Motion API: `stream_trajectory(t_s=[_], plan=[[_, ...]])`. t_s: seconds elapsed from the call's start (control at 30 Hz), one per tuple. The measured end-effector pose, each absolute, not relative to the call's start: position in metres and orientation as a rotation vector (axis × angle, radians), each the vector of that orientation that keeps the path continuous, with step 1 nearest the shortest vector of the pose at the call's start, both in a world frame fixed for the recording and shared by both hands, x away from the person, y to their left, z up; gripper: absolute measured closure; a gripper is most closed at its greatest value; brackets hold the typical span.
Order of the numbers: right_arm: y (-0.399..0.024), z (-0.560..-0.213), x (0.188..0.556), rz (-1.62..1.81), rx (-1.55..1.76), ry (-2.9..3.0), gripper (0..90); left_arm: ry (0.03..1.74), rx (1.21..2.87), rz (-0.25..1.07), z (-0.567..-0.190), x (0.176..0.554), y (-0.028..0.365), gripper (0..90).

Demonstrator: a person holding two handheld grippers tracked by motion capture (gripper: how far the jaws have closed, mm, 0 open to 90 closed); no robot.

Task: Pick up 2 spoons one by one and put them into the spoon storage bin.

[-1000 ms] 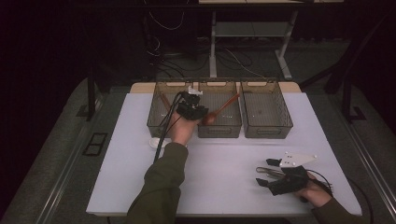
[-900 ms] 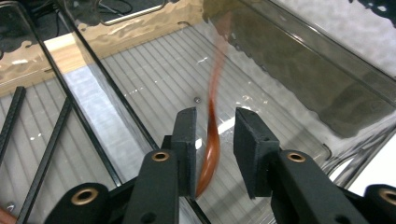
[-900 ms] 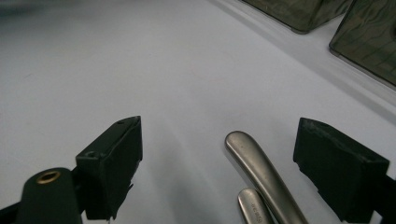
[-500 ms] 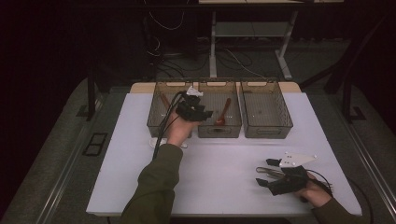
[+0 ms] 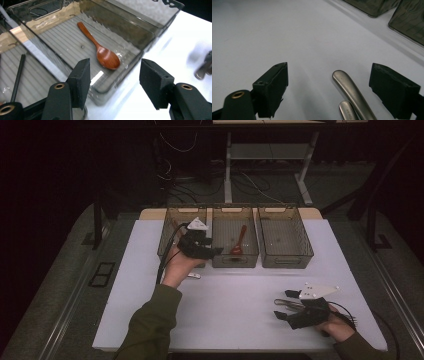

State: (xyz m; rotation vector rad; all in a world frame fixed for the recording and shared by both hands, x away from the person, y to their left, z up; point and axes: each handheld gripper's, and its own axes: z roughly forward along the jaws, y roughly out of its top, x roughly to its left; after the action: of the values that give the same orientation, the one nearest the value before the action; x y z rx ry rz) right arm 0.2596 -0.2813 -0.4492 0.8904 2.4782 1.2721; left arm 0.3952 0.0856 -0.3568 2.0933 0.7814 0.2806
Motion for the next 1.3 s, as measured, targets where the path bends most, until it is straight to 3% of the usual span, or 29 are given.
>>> stream_trajectory(t_s=[0.17, 0.47, 0.67, 1.2, 1.3], plan=[[-0.281, -0.449, 0.26, 1.268, 0.884, 2.481, 15.6, 0.791, 2.131, 0.304, -0.363, 0.381, 0.102, 45.7], [-0.28, -0.45, 0.26, 1.263, 0.889, 2.483, 15.6, 0.86, 2.151, 0.329, -0.382, 0.364, 0.137, 74.6], [-0.28, -0.45, 0.26, 1.261, 0.892, 2.481, 15.6, 0.946, 2.172, 0.354, -0.397, 0.364, 0.16, 88.5], [-0.281, -0.45, 0.26, 1.265, 0.885, 2.482, 15.6, 1.133, 2.17, 0.43, -0.414, 0.368, 0.21, 88.6], [-0.281, -0.45, 0.26, 1.263, 0.887, 2.482, 15.6, 1.161, 2.156, 0.427, -0.415, 0.368, 0.22, 84.4]])
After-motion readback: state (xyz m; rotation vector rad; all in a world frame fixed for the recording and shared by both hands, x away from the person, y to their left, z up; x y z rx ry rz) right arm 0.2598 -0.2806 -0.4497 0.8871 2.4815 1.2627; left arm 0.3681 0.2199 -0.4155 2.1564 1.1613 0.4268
